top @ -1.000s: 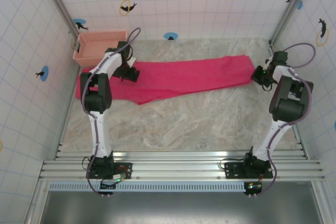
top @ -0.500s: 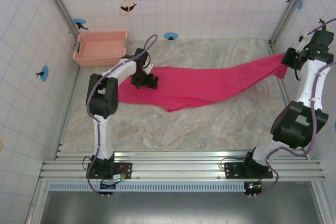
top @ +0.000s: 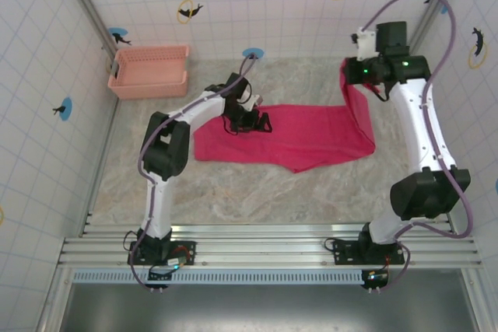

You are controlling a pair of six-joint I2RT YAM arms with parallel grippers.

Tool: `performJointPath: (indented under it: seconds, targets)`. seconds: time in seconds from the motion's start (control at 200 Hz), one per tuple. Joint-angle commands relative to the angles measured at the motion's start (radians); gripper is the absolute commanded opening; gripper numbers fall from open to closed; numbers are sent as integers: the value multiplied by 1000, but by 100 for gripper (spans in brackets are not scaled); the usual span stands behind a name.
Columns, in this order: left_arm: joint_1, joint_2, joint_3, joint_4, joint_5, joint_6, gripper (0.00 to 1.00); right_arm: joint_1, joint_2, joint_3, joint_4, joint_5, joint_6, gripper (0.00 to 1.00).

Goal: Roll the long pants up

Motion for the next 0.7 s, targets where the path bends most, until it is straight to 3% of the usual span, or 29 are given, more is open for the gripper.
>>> performJointPath:
  seconds: [0.0,0.19,0.28,0.425,0.52,0.696]
  targets:
    - [135,-149,17,-90,34,13,98,149,-31,55,27,90,44,0]
    - [464,-413,-311,-18,-25,8,98,404,27,42,78,193,82,0]
    - [569,-485,-454,-3,-67,29,97,511,83,55,86,233,97,0]
    - [607,-549,-653,124,-99,-78,98,637,190,60,146,248,113,0]
    - [608,-577,-767,256,-61,-183,98,684,302,101,183,223,126,0]
    - [606,-539,-746,228,-23,-161,97,757,538,309,154,184,114,0]
